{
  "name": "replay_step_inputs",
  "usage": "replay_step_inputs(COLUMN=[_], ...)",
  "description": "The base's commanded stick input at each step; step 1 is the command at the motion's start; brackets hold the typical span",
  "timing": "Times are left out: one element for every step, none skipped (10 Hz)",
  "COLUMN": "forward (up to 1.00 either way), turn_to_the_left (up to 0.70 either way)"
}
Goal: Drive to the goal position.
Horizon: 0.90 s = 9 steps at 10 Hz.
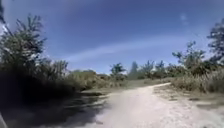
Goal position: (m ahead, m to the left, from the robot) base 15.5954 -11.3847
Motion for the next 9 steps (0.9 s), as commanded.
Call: replay_step_inputs(forward=[0.50, 0.50, 0.50, 0.50, 0.50, 0.50, 0.50, 0.50, 0.50], turn_to_the_left=[0.00, 0.00, 0.00, 0.00, 0.00, 0.00, 0.00, 0.00, 0.00])
